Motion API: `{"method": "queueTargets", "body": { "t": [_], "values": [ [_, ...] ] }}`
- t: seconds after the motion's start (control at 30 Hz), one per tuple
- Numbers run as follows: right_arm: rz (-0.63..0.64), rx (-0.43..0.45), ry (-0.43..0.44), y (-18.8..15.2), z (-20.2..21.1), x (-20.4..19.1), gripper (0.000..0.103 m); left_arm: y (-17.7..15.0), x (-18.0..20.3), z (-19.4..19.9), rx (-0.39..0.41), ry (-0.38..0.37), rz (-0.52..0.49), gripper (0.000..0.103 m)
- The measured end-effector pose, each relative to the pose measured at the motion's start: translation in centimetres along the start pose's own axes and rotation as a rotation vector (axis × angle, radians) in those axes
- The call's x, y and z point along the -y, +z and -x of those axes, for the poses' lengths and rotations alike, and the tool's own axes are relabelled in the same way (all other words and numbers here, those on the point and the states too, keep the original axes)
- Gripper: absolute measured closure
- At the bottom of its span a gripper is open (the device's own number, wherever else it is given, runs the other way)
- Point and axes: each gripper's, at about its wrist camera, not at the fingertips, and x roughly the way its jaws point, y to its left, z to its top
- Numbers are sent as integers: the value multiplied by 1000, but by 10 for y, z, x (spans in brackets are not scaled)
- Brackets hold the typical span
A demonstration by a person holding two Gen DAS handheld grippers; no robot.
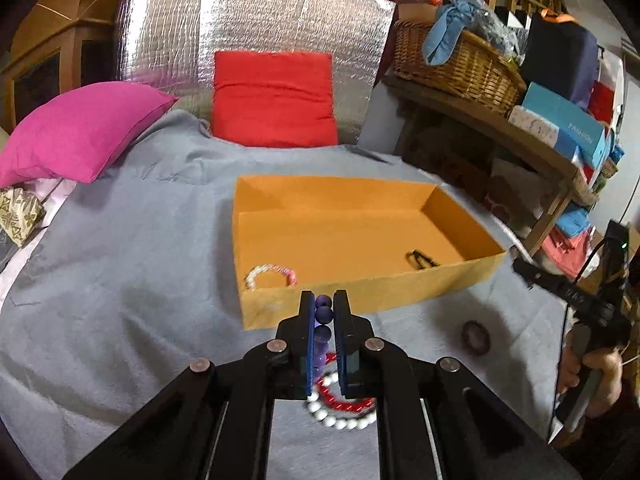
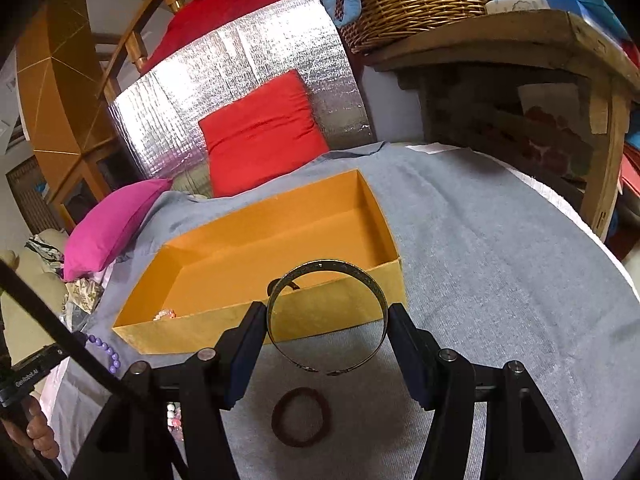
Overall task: Organize jewelry
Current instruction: 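Carry the bangle and purple bracelet into the orange box and open both tools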
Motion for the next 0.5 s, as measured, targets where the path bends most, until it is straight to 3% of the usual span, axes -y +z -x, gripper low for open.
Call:
{"method": "queueTargets", "body": {
  "t": [0.5],
  "values": [
    [-14,51,19,17,-8,-3,39,40,29,2,115,-144,25,94]
  ]
}}
